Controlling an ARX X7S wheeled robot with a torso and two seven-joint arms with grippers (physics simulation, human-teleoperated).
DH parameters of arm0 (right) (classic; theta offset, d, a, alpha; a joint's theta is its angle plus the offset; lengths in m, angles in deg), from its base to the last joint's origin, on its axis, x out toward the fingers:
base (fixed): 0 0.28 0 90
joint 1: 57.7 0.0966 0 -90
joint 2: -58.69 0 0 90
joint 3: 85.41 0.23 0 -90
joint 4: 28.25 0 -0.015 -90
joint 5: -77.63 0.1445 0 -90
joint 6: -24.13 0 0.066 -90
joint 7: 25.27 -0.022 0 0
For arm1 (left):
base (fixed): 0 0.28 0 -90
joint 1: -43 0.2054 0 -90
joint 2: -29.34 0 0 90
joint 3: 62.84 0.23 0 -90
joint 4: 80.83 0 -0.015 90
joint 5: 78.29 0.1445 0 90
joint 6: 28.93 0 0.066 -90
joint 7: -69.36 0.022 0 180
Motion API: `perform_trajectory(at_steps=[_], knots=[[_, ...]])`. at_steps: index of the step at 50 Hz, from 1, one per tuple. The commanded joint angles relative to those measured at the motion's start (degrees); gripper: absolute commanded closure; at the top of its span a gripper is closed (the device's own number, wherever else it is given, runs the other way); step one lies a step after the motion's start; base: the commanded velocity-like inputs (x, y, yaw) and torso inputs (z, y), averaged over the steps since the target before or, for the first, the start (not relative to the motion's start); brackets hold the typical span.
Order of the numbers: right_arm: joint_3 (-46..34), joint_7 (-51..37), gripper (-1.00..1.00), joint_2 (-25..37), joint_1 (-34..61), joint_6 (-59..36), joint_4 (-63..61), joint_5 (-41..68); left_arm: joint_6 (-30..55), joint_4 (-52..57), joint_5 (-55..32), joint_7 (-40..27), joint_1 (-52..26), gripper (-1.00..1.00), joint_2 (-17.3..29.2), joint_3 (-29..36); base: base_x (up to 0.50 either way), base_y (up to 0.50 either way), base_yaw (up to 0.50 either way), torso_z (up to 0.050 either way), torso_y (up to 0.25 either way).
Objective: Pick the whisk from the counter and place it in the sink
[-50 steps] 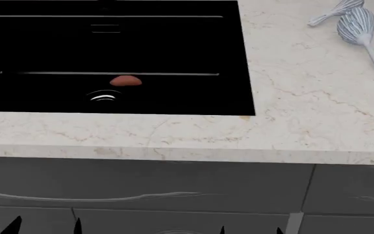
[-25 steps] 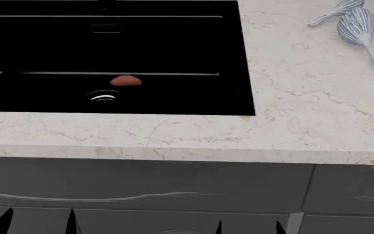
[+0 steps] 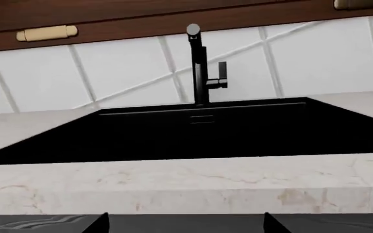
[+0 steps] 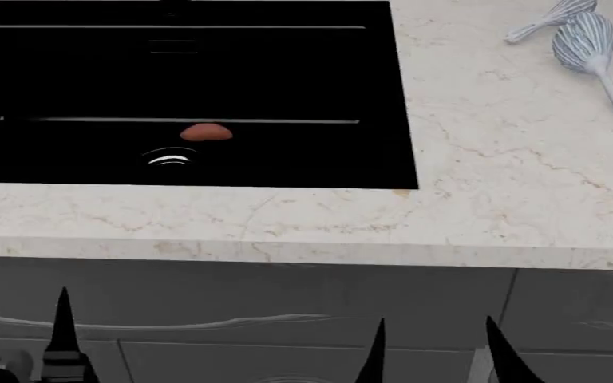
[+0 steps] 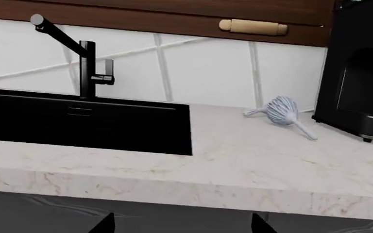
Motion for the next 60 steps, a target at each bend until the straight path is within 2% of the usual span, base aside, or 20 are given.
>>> perform_trajectory(at_steps=[1, 16, 28, 46, 60], knots=[[2.9, -0.4, -1.0, 3.5, 3.3, -11.3, -9.7, 1.7, 7.7, 5.1, -2.3, -1.2, -2.6, -1.0, 2.3, -3.8, 0.0, 0.0, 0.0, 0.0, 0.0], [9.3, -1.0, -1.0, 6.0, 6.4, -21.9, -18.4, 6.3, 11.6, 7.3, -5.7, -2.1, -3.7, -1.0, 4.1, -10.0, 0.0, 0.0, 0.0, 0.0, 0.0], [15.1, -0.8, -1.0, 7.5, 8.6, -30.0, -22.3, 11.2, 10.6, 6.5, -5.8, -2.8, -3.0, -1.0, 4.0, -10.5, 0.0, 0.0, 0.0, 0.0, 0.0], [21.6, -0.7, -1.0, 12.3, 19.9, -45.5, -27.2, 17.6, 18.4, 10.6, -9.1, -3.3, -7.0, -1.0, 6.4, -13.2, 0.0, 0.0, 0.0, 0.0, 0.0], [24.4, -0.2, -1.0, 14.5, 25.5, -53.8, -29.4, 21.9, 22.7, 12.7, -10.7, -3.8, -9.0, -1.0, 7.9, -14.5, 0.0, 0.0, 0.0, 0.0, 0.0]])
